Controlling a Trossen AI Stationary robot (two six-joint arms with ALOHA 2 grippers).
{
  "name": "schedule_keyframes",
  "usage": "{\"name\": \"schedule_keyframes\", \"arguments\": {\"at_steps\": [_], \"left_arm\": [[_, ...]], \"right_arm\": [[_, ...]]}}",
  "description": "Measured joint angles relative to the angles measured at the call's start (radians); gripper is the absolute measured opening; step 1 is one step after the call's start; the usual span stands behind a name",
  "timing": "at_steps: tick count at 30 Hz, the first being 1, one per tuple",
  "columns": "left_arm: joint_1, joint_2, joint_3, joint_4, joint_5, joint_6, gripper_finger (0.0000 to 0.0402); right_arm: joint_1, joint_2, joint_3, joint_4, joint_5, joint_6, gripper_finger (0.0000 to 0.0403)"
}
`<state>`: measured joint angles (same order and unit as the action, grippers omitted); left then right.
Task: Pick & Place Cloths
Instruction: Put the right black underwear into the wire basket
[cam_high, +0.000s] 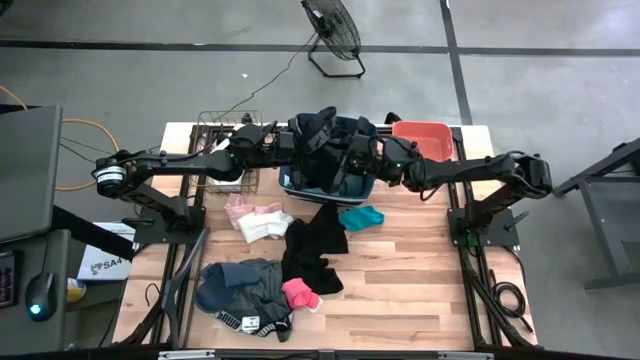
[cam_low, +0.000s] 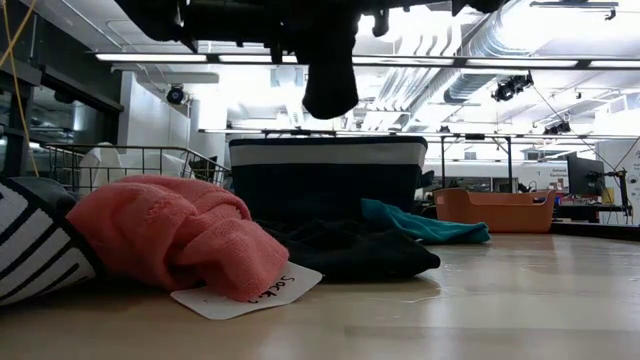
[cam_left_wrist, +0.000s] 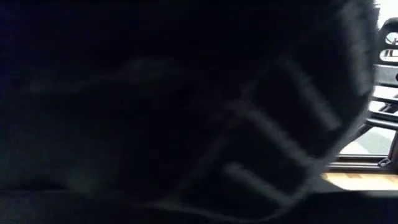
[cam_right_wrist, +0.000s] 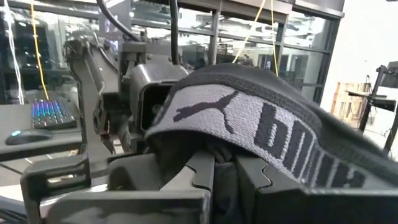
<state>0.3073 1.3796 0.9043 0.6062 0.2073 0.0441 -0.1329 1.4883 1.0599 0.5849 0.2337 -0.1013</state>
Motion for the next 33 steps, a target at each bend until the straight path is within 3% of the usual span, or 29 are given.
{"name": "schedule_keyframes", "arguments": {"at_steps": [2,4,14,20,25,33], "left_arm": [[0.0,0.0,0.0,-0.005,0.0,0.0,0.0053],[0.0,0.0,0.0,-0.009,0.0,-0.004,0.002],[0.0,0.0,-0.001,-0.023,-0.004,-0.003,0.0011],[0.0,-0.004,-0.001,-0.029,-0.012,0.004,0.0011],[0.0,-0.052,0.001,-0.076,-0.044,0.037,0.0011],[0.0,-0.194,0.0,-0.287,-0.17,0.135,0.0011]], "right_arm": [[0.0,0.0,0.0,-0.008,0.003,0.0,0.0015],[0.0,0.0,0.0,-0.012,0.008,0.0,0.0016],[0.016,-0.009,0.0,-0.048,0.155,-0.007,0.01],[0.035,-0.073,0.0,-0.126,0.146,-0.002,0.0164],[0.063,-0.165,0.0,-0.291,0.133,0.003,0.0219],[0.12,-0.245,-0.001,-0.434,0.131,0.053,0.0244]]}}
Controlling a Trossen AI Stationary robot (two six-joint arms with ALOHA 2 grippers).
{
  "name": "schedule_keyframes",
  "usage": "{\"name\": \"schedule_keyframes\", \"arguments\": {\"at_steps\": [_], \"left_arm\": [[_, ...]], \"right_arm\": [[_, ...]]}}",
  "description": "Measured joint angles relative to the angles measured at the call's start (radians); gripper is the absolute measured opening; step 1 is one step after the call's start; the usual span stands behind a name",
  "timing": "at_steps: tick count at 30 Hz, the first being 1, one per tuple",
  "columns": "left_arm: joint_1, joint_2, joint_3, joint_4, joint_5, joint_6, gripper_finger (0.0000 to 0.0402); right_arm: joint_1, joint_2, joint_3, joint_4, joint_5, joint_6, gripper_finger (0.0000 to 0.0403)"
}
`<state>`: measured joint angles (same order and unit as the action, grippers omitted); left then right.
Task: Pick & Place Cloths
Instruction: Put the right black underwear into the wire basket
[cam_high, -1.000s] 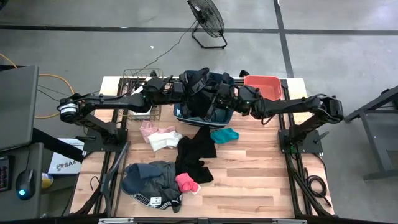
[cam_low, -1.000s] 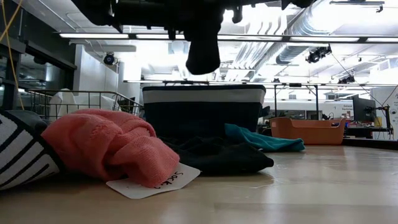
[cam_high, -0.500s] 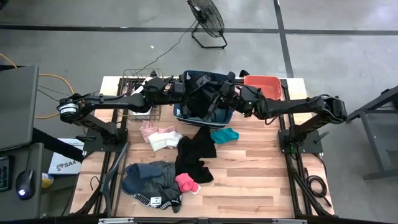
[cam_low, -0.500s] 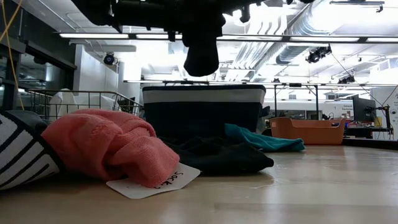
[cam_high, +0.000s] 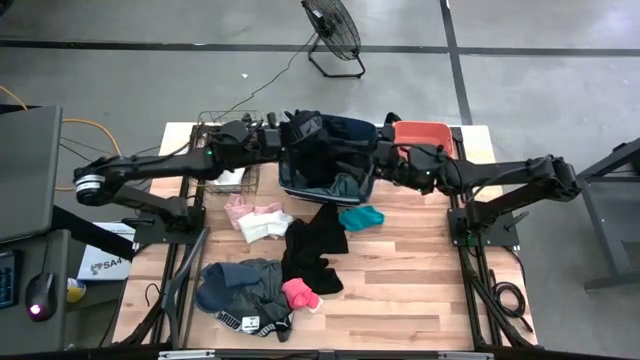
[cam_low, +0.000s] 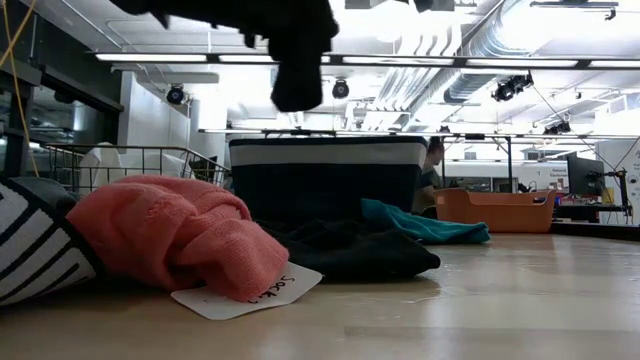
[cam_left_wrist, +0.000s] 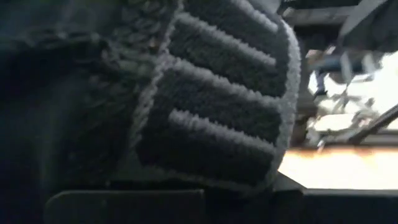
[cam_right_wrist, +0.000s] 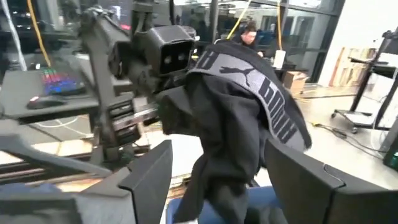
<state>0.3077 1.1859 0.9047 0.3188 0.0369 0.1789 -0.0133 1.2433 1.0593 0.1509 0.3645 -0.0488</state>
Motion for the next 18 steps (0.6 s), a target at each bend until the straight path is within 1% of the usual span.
{"name": "schedule_keyframes", "arguments": {"at_steps": [3,5,12,18], "left_arm": [[0.0,-0.064,0.0,-0.118,-0.067,0.028,0.0011],[0.0,-0.111,0.0,-0.217,-0.11,0.03,0.0011],[0.0,-0.254,0.0,-0.486,-0.268,0.032,0.0011],[0.0,-0.329,0.0,-0.709,-0.458,-0.02,0.0011]], "right_arm": [[0.018,-0.009,0.0,-0.043,0.0,0.0,0.0244],[0.024,-0.01,0.0,-0.055,0.003,0.0,0.0244],[0.028,-0.011,0.0,-0.094,0.003,0.023,0.0245],[0.028,-0.011,0.0,-0.101,0.003,0.03,0.0245]]}}
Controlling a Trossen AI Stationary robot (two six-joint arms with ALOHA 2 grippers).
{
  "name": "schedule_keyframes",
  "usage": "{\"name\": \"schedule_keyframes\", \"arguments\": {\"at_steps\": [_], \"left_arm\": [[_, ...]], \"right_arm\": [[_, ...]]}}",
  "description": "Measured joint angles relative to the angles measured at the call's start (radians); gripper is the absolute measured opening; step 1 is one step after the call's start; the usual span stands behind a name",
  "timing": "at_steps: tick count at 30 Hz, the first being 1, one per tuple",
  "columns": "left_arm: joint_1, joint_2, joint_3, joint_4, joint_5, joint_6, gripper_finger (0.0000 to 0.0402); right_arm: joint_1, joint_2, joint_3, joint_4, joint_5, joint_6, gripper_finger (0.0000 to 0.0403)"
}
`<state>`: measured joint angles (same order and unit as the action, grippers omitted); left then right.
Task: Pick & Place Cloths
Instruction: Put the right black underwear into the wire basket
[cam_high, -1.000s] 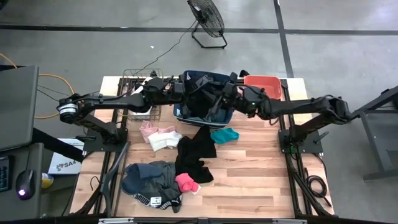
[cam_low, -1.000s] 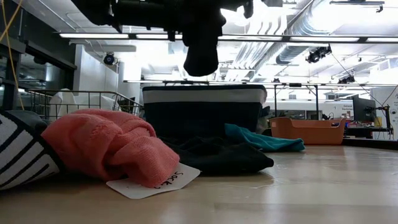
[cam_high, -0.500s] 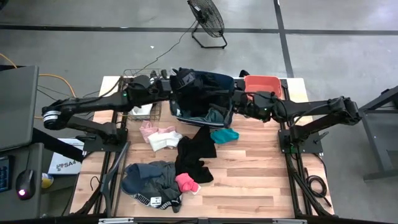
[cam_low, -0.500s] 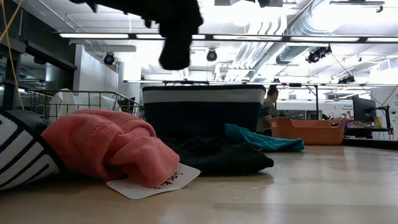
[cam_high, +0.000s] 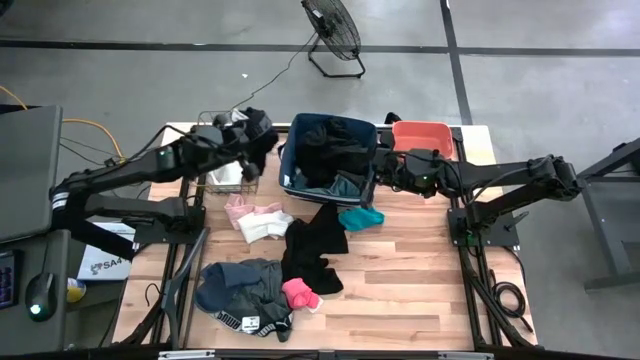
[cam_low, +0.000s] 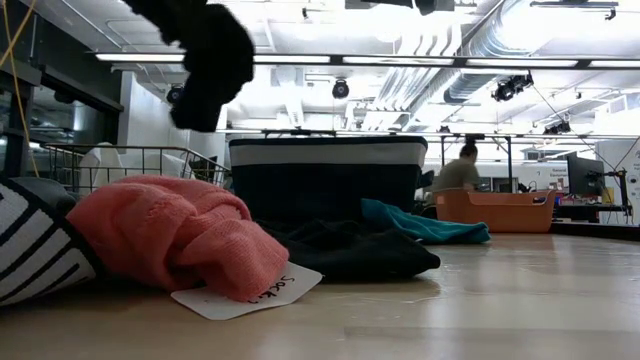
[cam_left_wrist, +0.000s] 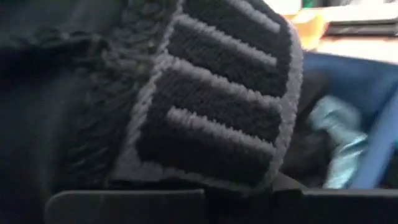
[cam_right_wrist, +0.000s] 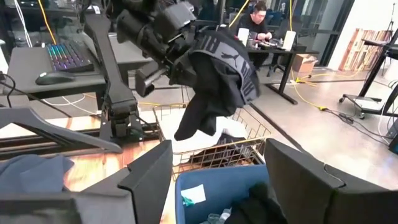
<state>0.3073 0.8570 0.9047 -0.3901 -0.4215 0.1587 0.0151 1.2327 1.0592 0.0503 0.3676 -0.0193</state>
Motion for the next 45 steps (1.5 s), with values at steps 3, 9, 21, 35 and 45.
{"name": "schedule_keyframes", "arguments": {"at_steps": [3,9,21,35,45], "left_arm": [[0.0,-0.009,0.0,-0.102,-0.106,-0.049,0.0011],[0.001,0.006,0.0,-0.257,-0.295,-0.156,0.001],[0.003,0.113,0.0,-0.399,-0.427,-0.22,0.001],[0.271,0.272,-0.001,-0.51,-0.241,-0.319,0.001],[0.435,0.373,-0.001,-0.605,-0.154,-0.451,0.001]], "right_arm": [[0.0,0.0,0.0,0.0,0.0,0.0,0.0245],[0.0,0.0,0.0,-0.002,0.0,0.0,0.0245],[0.0,0.0,0.0,-0.065,0.0,0.052,0.0245],[0.0,0.0,0.0,-0.106,0.0,0.072,0.0245],[0.0,0.001,0.0,-0.107,0.0,0.079,0.0245]]}}
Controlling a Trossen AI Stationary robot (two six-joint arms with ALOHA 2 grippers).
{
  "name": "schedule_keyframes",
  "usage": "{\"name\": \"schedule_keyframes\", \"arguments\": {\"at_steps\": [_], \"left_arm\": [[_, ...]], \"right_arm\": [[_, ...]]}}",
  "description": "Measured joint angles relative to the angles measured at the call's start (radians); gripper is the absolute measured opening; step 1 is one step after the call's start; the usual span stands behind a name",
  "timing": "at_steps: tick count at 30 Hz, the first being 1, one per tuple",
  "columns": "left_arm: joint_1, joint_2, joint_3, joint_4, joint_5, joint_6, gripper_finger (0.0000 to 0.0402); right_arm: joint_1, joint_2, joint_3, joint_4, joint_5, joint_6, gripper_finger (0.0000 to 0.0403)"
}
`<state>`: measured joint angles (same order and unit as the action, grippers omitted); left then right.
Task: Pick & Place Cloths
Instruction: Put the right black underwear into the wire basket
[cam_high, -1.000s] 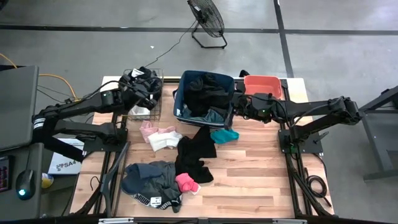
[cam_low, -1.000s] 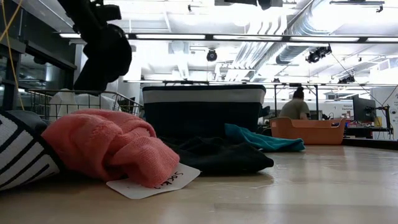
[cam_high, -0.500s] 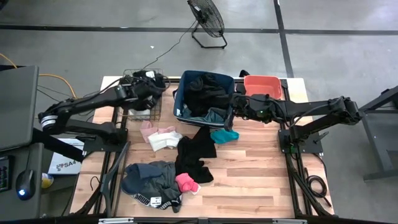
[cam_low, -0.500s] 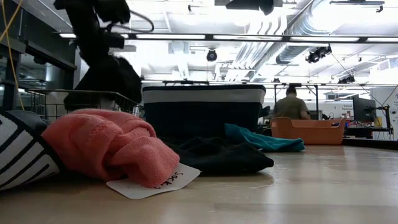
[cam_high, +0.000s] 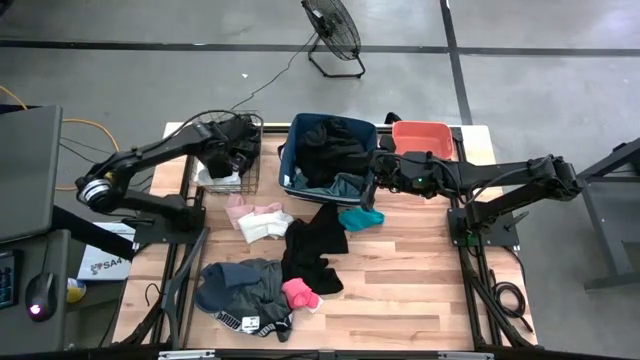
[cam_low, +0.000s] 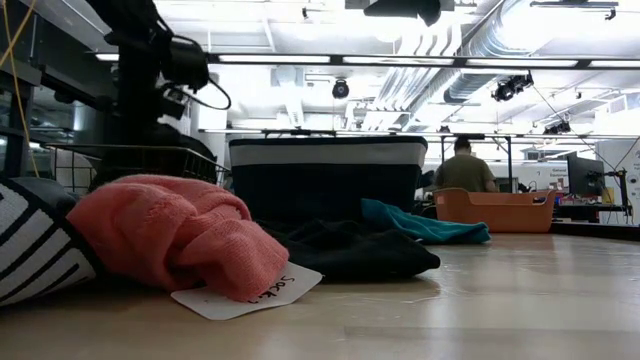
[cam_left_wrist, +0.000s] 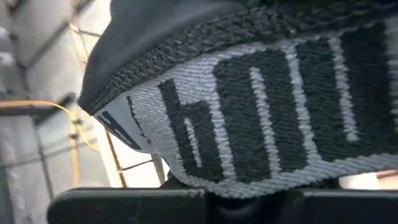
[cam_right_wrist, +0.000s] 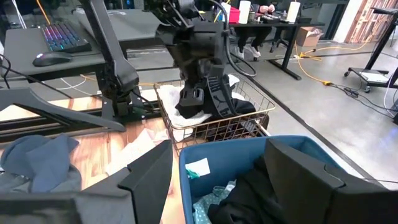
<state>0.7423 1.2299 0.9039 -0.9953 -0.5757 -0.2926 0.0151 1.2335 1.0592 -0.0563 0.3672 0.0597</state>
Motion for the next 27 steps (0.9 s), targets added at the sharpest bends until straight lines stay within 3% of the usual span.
{"name": "schedule_keyframes", "arguments": {"at_steps": [8,13,19,22,27], "left_arm": [[0.017,0.079,0.0,0.053,0.153,0.056,0.001],[0.017,0.114,0.0,0.062,0.151,0.1,0.0022],[0.017,0.073,0.0,0.059,0.157,0.159,0.0128],[0.017,0.035,0.0,0.029,0.224,0.189,0.0182],[0.017,-0.048,0.0,-0.025,0.255,0.174,0.0231]], "right_arm": [[0.0,0.0,0.0,-0.001,0.0,0.0,0.0245],[0.0,0.0,0.0,-0.009,0.0,0.0,0.0245],[0.0,0.0,0.0,-0.013,0.0,0.0,0.0245],[0.0,0.0,0.0,-0.013,0.0,0.0,0.0245],[0.0,0.0,0.0,-0.012,0.0,0.0,0.0245]]}}
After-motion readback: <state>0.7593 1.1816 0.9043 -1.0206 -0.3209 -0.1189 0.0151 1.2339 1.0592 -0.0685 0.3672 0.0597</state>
